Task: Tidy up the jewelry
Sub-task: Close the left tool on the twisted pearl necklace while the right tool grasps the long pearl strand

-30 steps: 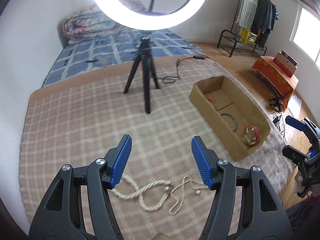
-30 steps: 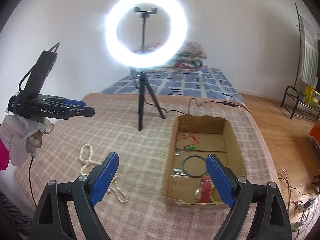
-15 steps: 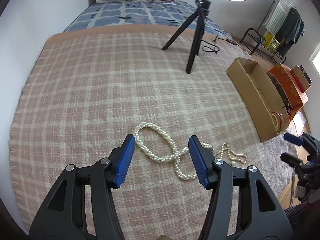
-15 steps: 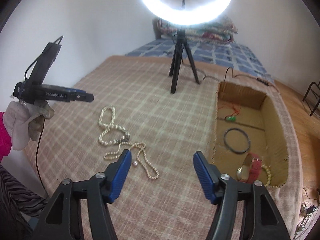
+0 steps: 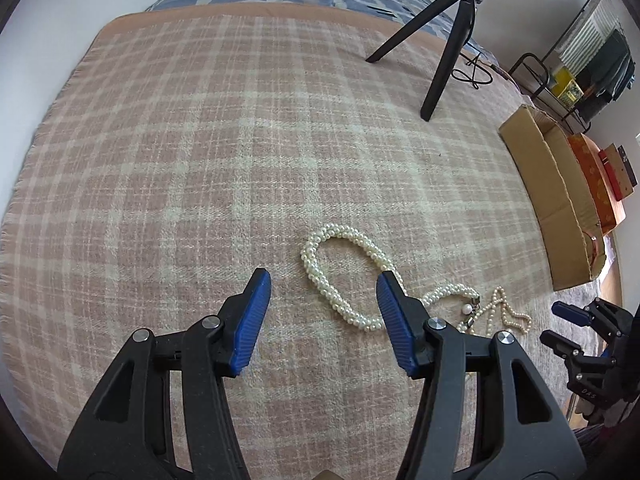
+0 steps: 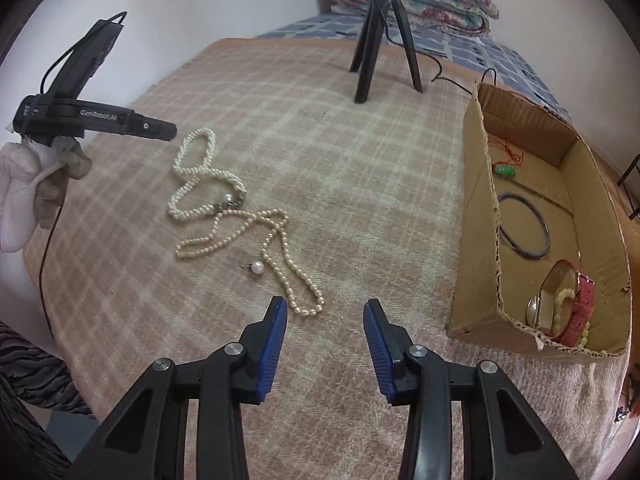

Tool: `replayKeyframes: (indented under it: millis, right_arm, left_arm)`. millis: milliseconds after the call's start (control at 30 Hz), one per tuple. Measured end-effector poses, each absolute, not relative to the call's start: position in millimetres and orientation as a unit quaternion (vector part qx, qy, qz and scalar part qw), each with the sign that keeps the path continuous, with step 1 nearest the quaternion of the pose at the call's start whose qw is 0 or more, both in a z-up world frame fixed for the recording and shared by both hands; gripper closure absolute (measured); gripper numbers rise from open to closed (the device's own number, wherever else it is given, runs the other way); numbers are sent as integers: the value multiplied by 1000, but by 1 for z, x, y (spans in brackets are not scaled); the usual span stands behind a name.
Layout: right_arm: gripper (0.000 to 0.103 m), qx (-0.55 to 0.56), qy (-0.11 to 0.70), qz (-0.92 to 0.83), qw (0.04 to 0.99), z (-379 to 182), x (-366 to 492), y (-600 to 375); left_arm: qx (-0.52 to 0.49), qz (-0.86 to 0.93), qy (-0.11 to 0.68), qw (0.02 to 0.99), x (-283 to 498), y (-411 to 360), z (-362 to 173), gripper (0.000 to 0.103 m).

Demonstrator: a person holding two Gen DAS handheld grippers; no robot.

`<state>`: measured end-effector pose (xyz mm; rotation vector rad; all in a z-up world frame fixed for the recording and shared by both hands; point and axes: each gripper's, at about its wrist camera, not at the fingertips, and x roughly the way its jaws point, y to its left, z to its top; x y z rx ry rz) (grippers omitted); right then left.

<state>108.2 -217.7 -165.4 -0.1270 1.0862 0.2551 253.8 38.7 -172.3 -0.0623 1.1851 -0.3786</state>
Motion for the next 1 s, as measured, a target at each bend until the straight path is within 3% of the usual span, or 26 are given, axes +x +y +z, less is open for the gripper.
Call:
replayKeyframes:
  millis: [533,867,967,1000]
  right_arm:
    - [65,-105,528,121,834,-190,120,-201]
    - [64,-131,522,118,835,-194,120,-191]
    - [70,-122,522,122,836,-193,120,-194]
    - [73,-120,521,123,836,-193,120,-194]
  left_arm:
    - [-13,-166,573,803,271,30,-200,53]
    - [63,-140,546,823,270,2,-208,53]
    - [76,-141,538,828,268,-5,-206,63]
    - [79,-143,535,829,267,-7,-206,73]
